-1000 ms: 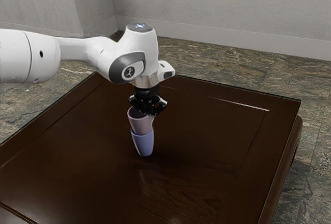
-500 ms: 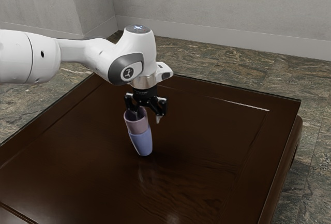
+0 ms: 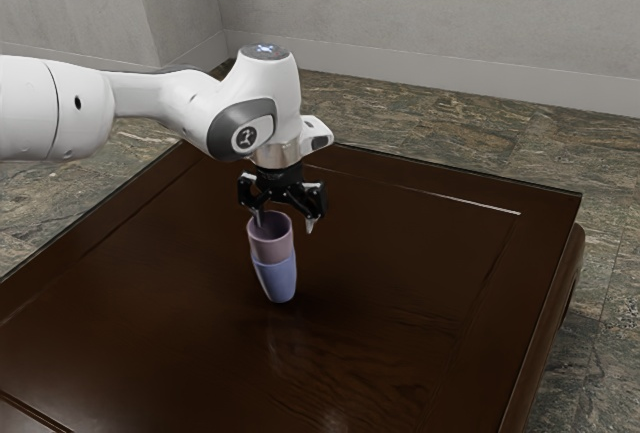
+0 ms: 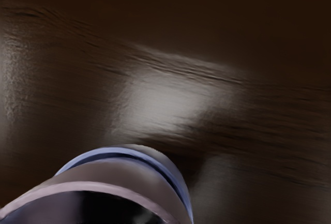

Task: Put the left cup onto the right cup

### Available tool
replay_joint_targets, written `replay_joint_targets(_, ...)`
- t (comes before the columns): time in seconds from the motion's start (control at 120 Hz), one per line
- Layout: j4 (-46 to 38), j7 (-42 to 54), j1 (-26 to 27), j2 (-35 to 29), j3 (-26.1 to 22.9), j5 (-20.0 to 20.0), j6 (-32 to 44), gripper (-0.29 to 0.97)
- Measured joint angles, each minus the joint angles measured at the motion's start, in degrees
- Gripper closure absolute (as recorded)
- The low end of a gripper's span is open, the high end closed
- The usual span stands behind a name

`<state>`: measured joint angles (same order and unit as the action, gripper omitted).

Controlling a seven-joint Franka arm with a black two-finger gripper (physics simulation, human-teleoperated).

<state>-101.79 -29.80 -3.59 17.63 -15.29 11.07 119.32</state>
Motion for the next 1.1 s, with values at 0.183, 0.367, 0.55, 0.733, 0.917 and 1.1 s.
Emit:
replay_joint_targets(0.183,0.07,0.02,0.05,-0.63,-0.02,0.00,-0.06,0.01)
replay_joint_targets(0.367,0.22,0.01,0.06,-1.27,-0.35,0.00,-0.11,0.00)
replay_joint_targets(0.55,0.26,0.15,0.11,-4.79,-0.44,-0.54,-1.17,0.00)
replay_joint_targets(0.733,0.58,0.32,0.07,-10.46,-0.44,-1.48,-6.22,0.00)
replay_joint_targets(0.917,3.94,0.58,0.20,-13.34,0.46,-1.67,-13.78,0.00)
replay_joint_targets(1.1,6.36,3.45,0.41,-16.31,4.85,-3.73,-18.85,0.00)
